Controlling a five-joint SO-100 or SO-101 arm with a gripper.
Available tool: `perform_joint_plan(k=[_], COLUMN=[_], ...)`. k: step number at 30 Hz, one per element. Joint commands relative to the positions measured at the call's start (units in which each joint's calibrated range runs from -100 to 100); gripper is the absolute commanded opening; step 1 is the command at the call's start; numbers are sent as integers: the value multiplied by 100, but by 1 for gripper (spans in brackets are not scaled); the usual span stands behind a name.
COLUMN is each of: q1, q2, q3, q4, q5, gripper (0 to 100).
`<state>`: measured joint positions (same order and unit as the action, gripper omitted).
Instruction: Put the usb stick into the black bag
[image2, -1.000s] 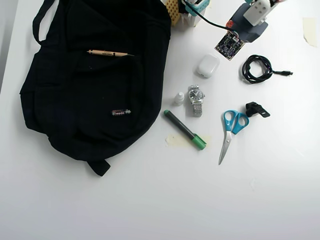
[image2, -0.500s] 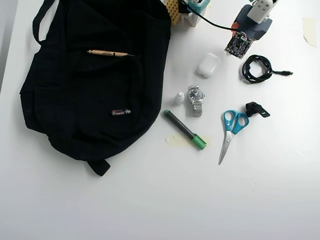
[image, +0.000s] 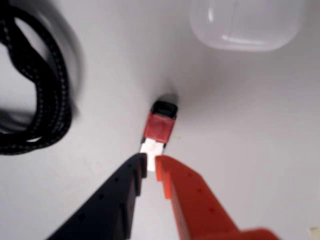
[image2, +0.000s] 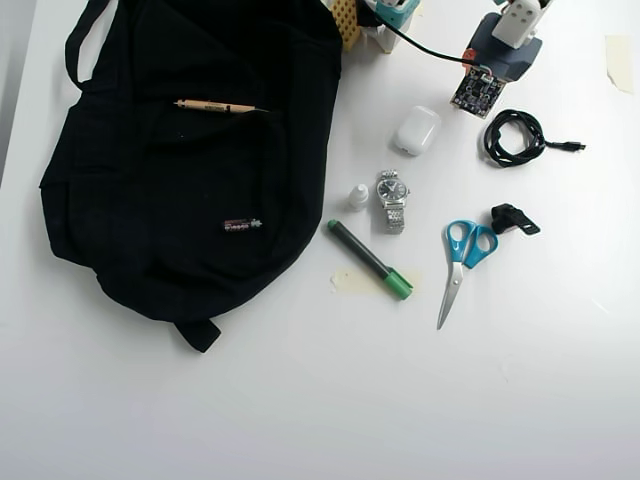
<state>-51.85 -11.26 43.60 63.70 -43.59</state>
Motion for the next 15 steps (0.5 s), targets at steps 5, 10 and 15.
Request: perform_joint_plan(k=[5,10,15], q1=[-13,-50,-43], q2=[-19,-19,-11], q3=[-29,-11,7], q4=[-48,-65,-229], q5=[-1084,-1084,-1079], gripper=[5,22,27])
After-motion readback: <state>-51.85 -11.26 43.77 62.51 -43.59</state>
